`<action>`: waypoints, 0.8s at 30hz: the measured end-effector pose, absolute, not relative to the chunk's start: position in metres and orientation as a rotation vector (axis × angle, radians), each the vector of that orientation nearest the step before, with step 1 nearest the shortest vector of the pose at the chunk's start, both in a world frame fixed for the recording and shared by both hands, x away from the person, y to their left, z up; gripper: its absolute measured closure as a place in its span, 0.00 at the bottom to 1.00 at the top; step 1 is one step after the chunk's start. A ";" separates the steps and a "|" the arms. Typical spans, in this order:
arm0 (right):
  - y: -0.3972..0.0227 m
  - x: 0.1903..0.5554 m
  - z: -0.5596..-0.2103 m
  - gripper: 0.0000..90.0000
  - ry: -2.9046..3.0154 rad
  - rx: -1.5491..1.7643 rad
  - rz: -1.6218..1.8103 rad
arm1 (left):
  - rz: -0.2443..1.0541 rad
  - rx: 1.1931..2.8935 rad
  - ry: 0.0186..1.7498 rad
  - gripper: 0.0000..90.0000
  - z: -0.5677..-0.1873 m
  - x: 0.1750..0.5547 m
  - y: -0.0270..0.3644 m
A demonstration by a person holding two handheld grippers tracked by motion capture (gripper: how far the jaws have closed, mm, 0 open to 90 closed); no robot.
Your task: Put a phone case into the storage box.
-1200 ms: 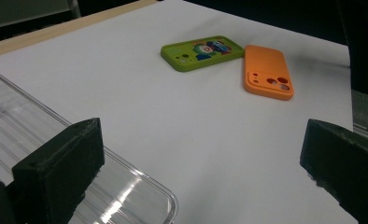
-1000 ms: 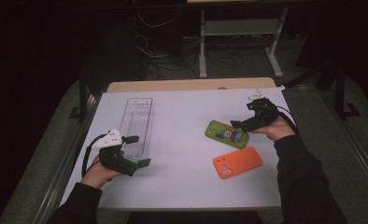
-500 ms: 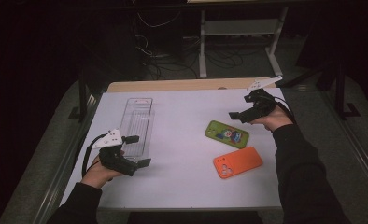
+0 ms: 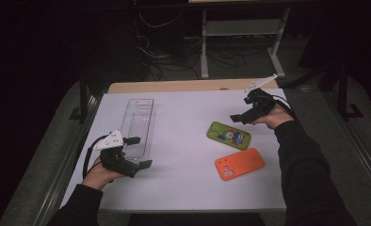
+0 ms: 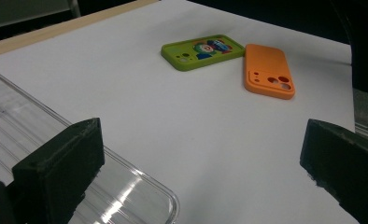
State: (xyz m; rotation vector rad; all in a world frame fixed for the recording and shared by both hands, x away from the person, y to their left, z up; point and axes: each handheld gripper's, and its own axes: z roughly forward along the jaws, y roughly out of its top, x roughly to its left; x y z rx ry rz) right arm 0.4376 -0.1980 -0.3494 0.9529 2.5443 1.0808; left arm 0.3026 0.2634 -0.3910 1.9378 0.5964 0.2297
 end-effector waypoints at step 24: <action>-0.187 0.439 -0.380 0.00 2.710 0.888 0.772 | 0.224 1.942 0.603 0.00 -0.392 0.302 0.264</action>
